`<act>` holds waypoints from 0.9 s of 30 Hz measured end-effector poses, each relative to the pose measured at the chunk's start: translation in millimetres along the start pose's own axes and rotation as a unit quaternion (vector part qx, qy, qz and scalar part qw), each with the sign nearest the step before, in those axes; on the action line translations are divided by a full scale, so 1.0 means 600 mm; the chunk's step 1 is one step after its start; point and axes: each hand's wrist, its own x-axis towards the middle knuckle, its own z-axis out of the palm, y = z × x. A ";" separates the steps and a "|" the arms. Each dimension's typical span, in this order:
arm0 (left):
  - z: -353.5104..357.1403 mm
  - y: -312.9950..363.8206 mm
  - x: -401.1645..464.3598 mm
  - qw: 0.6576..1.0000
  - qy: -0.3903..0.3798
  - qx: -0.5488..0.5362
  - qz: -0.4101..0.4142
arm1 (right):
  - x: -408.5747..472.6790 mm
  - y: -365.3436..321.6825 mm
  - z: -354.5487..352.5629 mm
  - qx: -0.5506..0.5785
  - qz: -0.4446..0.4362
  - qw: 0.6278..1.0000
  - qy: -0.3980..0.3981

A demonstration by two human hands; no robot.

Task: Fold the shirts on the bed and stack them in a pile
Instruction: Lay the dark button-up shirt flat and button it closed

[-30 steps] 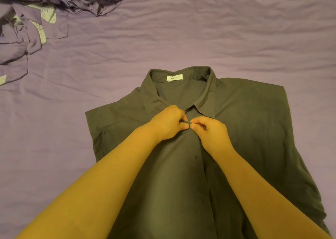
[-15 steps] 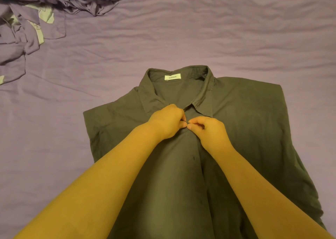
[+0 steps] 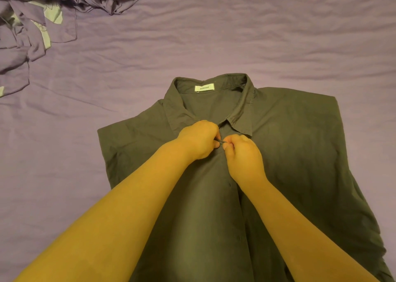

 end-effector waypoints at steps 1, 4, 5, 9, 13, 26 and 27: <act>-0.002 0.002 0.001 1.000 -0.010 -0.005 -0.001 | 0.000 0.000 0.001 0.008 0.006 1.000 0.002; -0.008 0.003 0.004 0.999 -0.041 -0.031 -0.004 | -0.002 0.002 0.002 0.036 0.011 0.999 0.008; -0.009 0.002 0.006 0.998 -0.052 -0.043 -0.006 | -0.002 0.002 0.001 0.052 0.014 0.998 0.010; -0.008 -0.001 0.008 0.989 -0.080 -0.121 -0.032 | 0.000 0.006 -0.004 0.114 0.028 0.993 0.007; -0.001 -0.009 0.002 0.979 -0.058 -0.190 -0.034 | 0.006 0.011 -0.012 0.146 0.031 0.989 -0.018; 0.012 -0.011 0.002 0.978 -0.021 -0.203 -0.033 | 0.004 0.011 -0.025 0.191 0.033 0.981 -0.022; 0.011 -0.011 0.002 0.978 -0.024 -0.203 -0.032 | 0.004 0.010 -0.024 0.182 0.033 0.983 -0.019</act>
